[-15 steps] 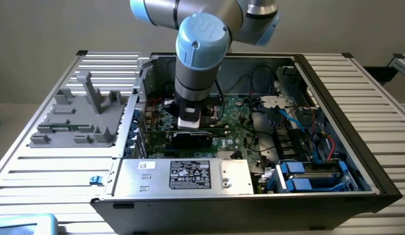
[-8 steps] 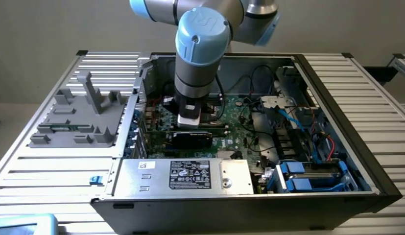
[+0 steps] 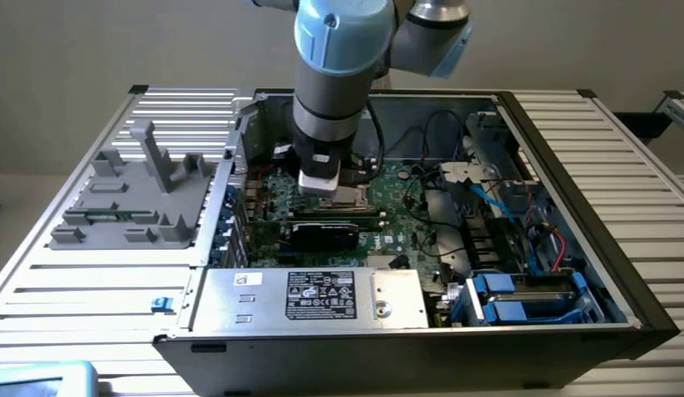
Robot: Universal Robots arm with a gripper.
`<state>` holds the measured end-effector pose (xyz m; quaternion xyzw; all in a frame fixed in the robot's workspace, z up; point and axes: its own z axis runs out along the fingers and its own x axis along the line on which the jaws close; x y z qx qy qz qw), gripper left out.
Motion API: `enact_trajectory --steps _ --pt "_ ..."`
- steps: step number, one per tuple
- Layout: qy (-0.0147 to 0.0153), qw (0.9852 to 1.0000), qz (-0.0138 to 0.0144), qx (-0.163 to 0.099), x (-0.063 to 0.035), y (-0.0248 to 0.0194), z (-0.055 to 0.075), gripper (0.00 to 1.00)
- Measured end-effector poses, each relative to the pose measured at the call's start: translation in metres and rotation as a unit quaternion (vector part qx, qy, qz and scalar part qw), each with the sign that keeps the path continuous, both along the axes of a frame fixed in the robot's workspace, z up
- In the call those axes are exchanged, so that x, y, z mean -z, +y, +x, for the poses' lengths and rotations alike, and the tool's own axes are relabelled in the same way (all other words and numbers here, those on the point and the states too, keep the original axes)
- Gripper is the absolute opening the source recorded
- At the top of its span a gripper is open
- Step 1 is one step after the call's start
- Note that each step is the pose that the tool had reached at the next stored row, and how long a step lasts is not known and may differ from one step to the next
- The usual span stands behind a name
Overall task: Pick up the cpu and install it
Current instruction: 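Install the second cpu locking lever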
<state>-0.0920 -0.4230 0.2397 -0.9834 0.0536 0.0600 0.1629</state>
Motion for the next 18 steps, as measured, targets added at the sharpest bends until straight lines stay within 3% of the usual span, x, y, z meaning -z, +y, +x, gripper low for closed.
enact_trajectory --steps 11,12,14,18 --pt "-0.0001 1.0000 -0.0010 0.000 -0.0488 0.0002 0.003 0.11" --pt "-0.0003 1.0000 -0.0030 0.000 -0.0508 0.0010 0.003 0.11" --pt "-0.0015 0.9999 -0.0112 0.000 -0.0528 0.0048 0.003 0.11" --pt "-0.0040 0.9994 -0.0332 0.000 -0.0547 0.0130 0.003 0.11"
